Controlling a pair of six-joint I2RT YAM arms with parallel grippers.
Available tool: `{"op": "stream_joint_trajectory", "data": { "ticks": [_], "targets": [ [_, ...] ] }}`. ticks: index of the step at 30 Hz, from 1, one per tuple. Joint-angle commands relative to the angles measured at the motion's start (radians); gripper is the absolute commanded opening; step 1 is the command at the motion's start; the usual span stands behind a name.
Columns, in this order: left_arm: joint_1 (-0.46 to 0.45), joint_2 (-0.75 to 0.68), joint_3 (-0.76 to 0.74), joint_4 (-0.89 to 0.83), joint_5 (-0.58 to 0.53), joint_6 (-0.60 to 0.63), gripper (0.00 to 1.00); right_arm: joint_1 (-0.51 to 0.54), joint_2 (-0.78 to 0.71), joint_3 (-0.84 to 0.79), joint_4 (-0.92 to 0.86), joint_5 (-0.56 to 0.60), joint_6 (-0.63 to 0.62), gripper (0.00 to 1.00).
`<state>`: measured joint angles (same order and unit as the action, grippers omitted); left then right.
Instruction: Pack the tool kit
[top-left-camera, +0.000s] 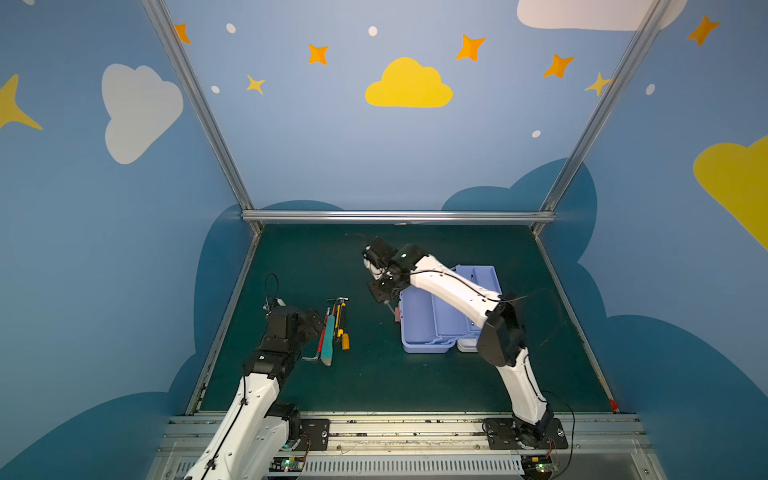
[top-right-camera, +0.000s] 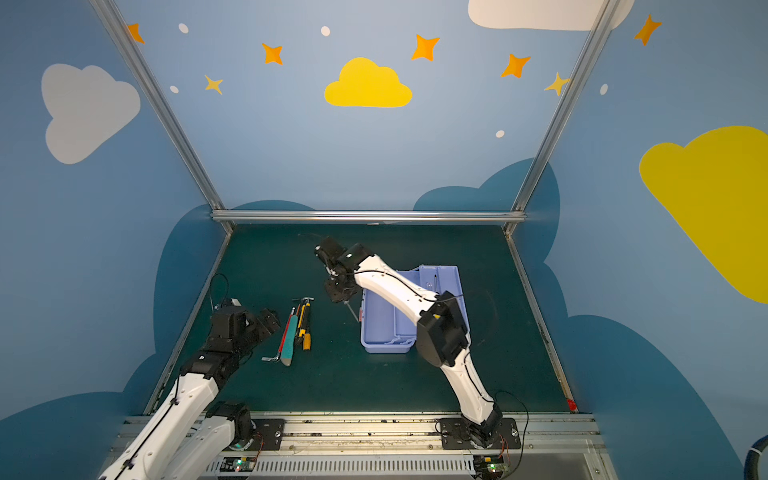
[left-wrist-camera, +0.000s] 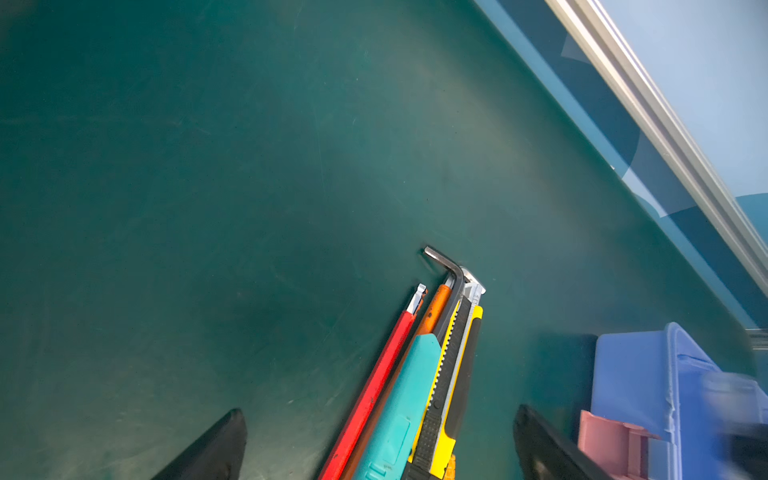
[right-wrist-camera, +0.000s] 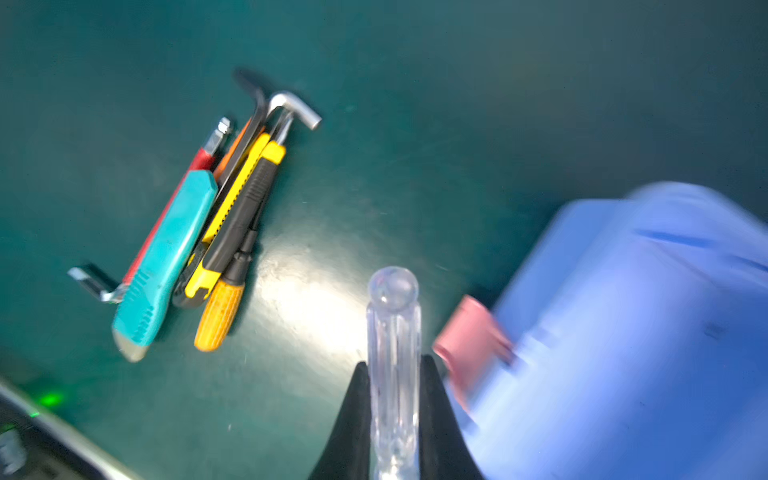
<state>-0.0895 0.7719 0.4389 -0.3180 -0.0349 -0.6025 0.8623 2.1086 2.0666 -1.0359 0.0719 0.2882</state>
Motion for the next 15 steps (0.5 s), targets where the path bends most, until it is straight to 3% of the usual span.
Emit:
{"op": "stream_joint_trajectory", "data": {
  "ticks": [1, 9, 15],
  "targets": [
    [0.005, 0.009, 0.003, 0.001, -0.001, 0.005, 1.00, -0.102, -0.154, -0.128, -0.055, 0.063, -0.007, 0.00],
    [0.005, 0.013, 0.000, 0.004, -0.011, 0.007, 1.00, -0.360, -0.438, -0.423, -0.020, 0.172, -0.034, 0.00],
    [0.005, 0.015, -0.002, 0.014, -0.013, 0.004, 1.00, -0.506, -0.517, -0.575, 0.023, 0.175, -0.055, 0.00]
  ]
}}
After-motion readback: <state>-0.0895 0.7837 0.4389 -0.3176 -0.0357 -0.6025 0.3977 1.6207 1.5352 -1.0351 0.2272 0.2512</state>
